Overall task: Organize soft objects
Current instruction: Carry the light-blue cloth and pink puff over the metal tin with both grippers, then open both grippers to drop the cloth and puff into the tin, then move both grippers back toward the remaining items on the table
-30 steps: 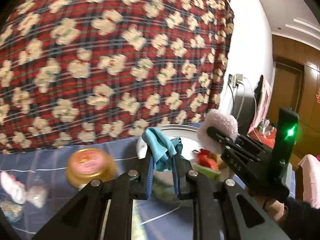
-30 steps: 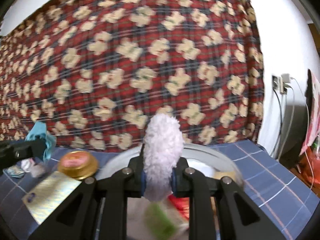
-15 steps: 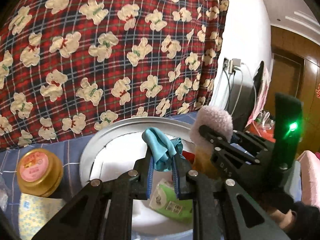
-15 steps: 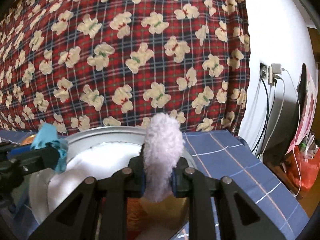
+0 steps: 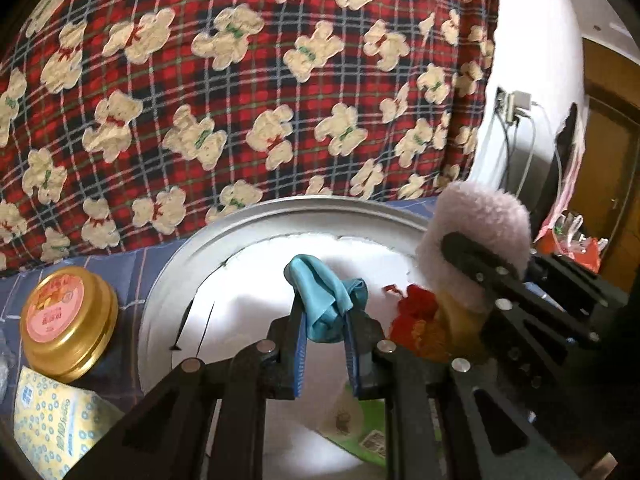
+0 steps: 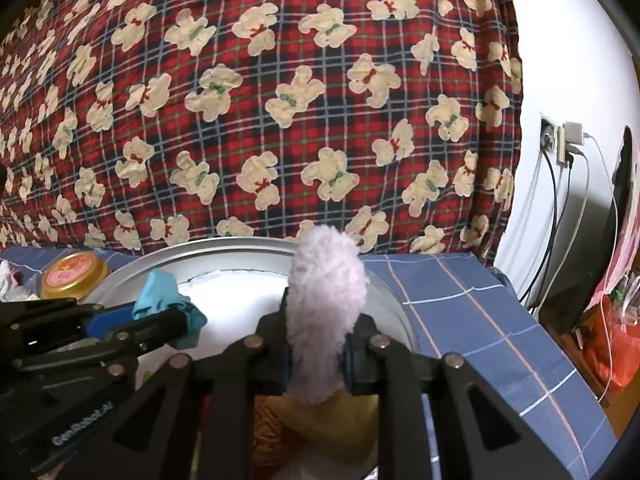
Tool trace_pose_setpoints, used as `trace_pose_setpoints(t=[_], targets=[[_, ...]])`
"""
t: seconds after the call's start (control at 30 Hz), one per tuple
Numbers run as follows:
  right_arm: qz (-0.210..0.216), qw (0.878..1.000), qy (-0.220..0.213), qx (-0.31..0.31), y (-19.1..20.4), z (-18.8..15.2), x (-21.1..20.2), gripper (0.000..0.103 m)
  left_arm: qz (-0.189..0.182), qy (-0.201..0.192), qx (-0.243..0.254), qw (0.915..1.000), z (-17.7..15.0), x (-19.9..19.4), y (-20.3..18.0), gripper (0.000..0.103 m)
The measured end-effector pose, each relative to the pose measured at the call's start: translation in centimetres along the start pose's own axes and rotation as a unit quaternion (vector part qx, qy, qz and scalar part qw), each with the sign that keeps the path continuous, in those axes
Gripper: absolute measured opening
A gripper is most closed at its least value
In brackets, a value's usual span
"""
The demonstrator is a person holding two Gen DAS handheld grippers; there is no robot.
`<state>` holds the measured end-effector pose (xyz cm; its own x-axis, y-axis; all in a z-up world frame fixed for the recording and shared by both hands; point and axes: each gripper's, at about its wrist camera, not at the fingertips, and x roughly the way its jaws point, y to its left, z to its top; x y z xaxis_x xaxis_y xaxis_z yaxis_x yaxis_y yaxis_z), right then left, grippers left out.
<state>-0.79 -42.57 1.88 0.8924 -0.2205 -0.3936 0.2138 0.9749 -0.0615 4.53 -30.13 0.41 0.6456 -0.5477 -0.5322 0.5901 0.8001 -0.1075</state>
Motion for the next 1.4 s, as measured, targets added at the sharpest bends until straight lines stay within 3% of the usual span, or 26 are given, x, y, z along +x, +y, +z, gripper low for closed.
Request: trace_pose_setpoints(t=[0.43,0.47,0.5,0.53,0.6,0.63,0.7,0.73,0.77,0.93,1.0,1.4], targets=[[0.016,1.0,0.01,-0.012,1.1,0.0,0.2,0.021,0.026,0.011,-0.013,0.9995,0.0,0.4,0.6,0.019],[0.017,1.0,0.012,-0.013,1.1,-0.1,0.3,0.029,0.029,0.01,-0.017,0.9994,0.1,0.4,0.7,0.02],[0.02,1.0,0.016,-0.012,1.2,-0.1,0.4,0.049,0.034,0.012,-0.017,0.9992,0.2,0.4,0.7,0.02],[0.02,1.0,0.019,-0.01,1.2,-0.2,0.4,0.052,0.038,0.013,-0.017,0.999,0.2,0.4,0.7,0.021],[0.0,1.0,0.016,-0.001,0.9,-0.1,0.3,0.075,0.067,0.013,-0.019,0.9975,0.3,0.3,0.7,0.025],[-0.006,1.0,0.007,0.007,0.6,0.0,0.0,0.081,0.077,0.01,-0.017,0.9968,0.3,0.2,0.7,0.032],[-0.018,0.998,-0.034,0.042,-0.7,0.4,-1.6,0.103,0.092,-0.01,-0.015,0.9956,0.4,-0.3,0.7,0.055],[-0.016,0.997,-0.051,0.056,-1.2,0.5,-2.1,0.103,0.094,-0.023,-0.017,0.9952,0.4,-0.8,0.7,0.078],[-0.013,0.994,-0.074,0.074,-1.7,0.6,-2.8,0.103,0.095,-0.045,-0.02,0.9943,0.5,-1.6,0.6,0.089],[-0.002,0.989,-0.095,0.112,-2.9,0.8,-3.4,0.103,0.142,-0.134,-0.008,0.9807,0.5,-4.7,-0.3,0.09],[-0.001,0.989,-0.091,0.115,-3.0,0.9,-3.3,0.103,0.155,-0.138,-0.002,0.9783,0.5,-5.0,-0.5,0.09],[-0.071,0.983,-0.14,0.092,-3.1,-0.1,-4.9,0.103,0.126,-0.132,0.014,0.9831,-2.1,-8.7,-1.0,0.09]])
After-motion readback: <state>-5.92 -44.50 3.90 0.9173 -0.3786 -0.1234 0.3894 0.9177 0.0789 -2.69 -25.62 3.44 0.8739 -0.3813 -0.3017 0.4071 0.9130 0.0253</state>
